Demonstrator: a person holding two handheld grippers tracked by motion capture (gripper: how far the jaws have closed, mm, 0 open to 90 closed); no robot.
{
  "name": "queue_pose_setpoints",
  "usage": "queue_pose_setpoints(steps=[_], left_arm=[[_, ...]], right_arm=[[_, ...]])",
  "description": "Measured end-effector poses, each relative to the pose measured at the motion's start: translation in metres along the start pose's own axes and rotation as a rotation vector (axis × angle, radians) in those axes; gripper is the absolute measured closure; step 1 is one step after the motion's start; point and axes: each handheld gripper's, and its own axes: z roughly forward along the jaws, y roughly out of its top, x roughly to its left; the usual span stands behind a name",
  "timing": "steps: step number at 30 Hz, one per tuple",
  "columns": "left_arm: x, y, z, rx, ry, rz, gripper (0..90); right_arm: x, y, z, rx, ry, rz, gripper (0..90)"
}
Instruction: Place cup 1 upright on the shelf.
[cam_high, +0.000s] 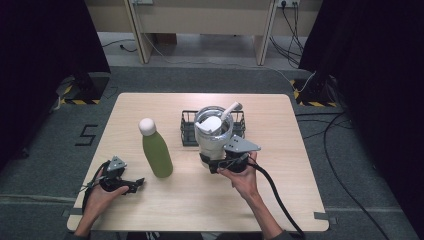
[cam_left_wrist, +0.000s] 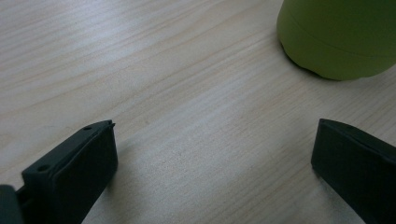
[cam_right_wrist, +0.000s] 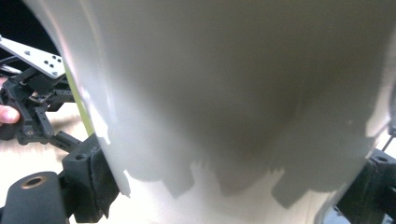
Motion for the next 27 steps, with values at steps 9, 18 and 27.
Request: queue_pose_setpoints(steps=[9,18,27], left_arm=[[0.0,0.0,0.0,0.0,0.0,0.0,0.0],[0.0,0.0,0.0,0.0,0.0,0.0,0.0],[0.0,0.0,0.0,0.0,-0.001,0.0,0.0]], right_arm=[[-0.016,0.019,-0.001,-0.009,-0.026,0.009,11.9],[-0.037,0.04,0.002,-0.011,-0.079,-0.004,11.9],[-0.06,0.056,0.011,-0.012,-0.127,-0.005,11.9]])
